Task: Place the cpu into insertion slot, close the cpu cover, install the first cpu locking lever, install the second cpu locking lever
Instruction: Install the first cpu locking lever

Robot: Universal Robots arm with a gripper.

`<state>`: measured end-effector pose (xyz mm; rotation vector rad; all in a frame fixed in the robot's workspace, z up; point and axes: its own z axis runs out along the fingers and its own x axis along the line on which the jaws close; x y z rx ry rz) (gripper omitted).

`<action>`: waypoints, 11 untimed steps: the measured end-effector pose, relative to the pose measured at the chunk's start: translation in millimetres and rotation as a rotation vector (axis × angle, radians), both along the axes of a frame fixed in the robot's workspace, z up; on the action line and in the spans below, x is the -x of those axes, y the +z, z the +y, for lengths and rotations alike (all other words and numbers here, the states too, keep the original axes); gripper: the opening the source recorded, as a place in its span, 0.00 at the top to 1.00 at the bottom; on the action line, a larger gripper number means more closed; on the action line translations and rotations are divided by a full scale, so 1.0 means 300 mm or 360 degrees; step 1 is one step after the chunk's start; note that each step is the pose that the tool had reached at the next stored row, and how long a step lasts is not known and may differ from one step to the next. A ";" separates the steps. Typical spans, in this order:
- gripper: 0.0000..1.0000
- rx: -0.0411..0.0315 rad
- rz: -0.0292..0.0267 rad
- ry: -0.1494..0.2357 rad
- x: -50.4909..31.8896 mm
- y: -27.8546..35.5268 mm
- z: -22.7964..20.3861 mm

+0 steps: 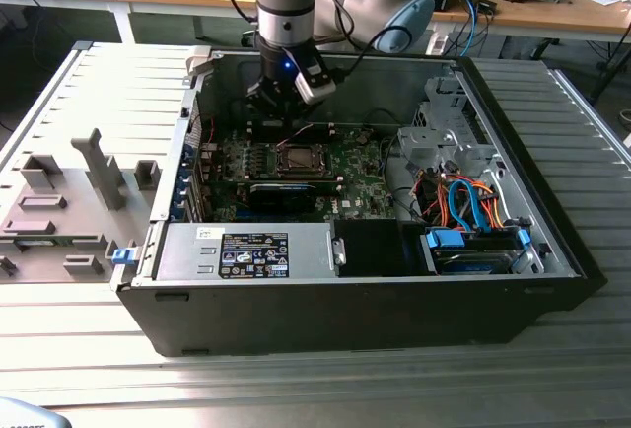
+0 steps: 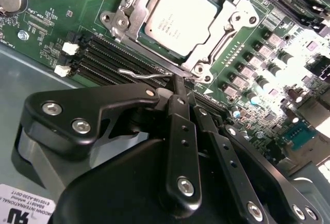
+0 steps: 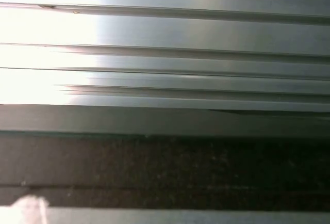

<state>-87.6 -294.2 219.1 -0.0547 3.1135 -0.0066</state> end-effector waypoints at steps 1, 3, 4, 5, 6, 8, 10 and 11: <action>0.89 0.0000 0.00000 0.0001 -0.001 -0.002 0.000; 0.89 0.0000 0.00001 0.0003 -0.003 -0.004 0.000; 0.89 0.0000 0.00001 0.0005 -0.004 -0.006 0.001; 0.89 0.0000 0.00001 0.0006 -0.005 -0.009 0.001; 0.89 0.0000 0.00001 0.0007 -0.006 -0.010 0.001; 0.89 0.0000 0.00001 0.0010 -0.009 -0.016 0.001; 0.89 0.0000 0.00002 0.0012 -0.011 -0.019 0.001; 0.89 0.0000 0.00001 0.0013 -0.012 -0.020 0.001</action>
